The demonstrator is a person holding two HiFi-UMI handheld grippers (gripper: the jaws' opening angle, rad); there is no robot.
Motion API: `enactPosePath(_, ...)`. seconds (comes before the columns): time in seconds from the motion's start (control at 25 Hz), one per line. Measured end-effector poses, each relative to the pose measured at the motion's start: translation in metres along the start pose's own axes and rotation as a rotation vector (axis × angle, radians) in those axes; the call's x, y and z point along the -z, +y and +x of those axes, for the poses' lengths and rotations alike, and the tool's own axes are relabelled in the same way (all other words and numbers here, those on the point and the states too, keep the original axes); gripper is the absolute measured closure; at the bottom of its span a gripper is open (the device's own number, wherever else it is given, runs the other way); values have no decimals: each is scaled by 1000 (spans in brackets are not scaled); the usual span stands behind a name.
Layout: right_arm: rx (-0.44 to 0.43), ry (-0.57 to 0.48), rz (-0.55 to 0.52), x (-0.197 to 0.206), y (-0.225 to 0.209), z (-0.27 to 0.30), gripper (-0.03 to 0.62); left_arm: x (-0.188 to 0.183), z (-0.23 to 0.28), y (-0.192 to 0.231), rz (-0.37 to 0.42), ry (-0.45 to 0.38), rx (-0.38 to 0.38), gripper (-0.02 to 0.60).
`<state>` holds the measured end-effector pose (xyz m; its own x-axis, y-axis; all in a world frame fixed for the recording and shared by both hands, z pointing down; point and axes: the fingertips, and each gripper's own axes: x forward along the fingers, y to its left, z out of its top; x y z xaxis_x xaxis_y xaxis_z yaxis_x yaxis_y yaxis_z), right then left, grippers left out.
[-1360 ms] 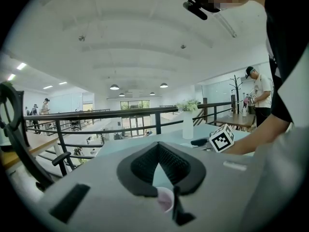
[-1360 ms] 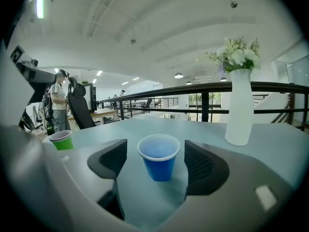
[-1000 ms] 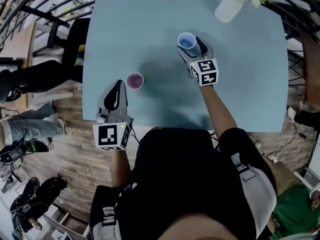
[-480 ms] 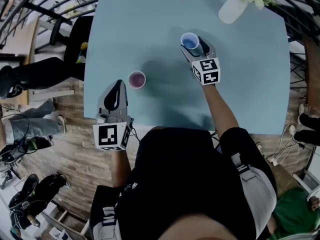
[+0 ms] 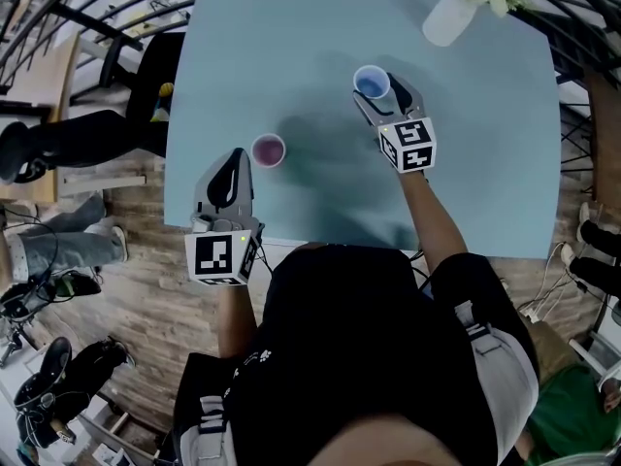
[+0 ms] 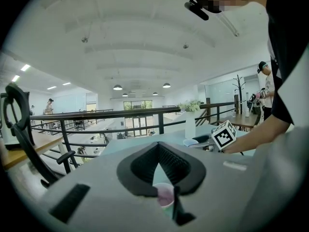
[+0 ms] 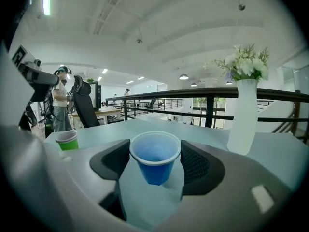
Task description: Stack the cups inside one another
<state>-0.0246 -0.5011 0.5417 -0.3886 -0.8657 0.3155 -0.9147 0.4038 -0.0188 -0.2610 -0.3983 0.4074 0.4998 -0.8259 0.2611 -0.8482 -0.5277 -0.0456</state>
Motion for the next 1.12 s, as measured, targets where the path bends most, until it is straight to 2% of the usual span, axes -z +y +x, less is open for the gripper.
enactPosePath(0.48,-85,-87,2,-42,39,-50,267,-9,-3,-19,-2,-62,26,591)
enactPosePath(0.68,-160,-117,-17,-60,66,-60,267,-14,-7,-20,-9,-84,9,591)
enactPosePath(1.12,-370,-152,-51,-86,154,-45,267,-10,-34,3,-25,-93,-59,591)
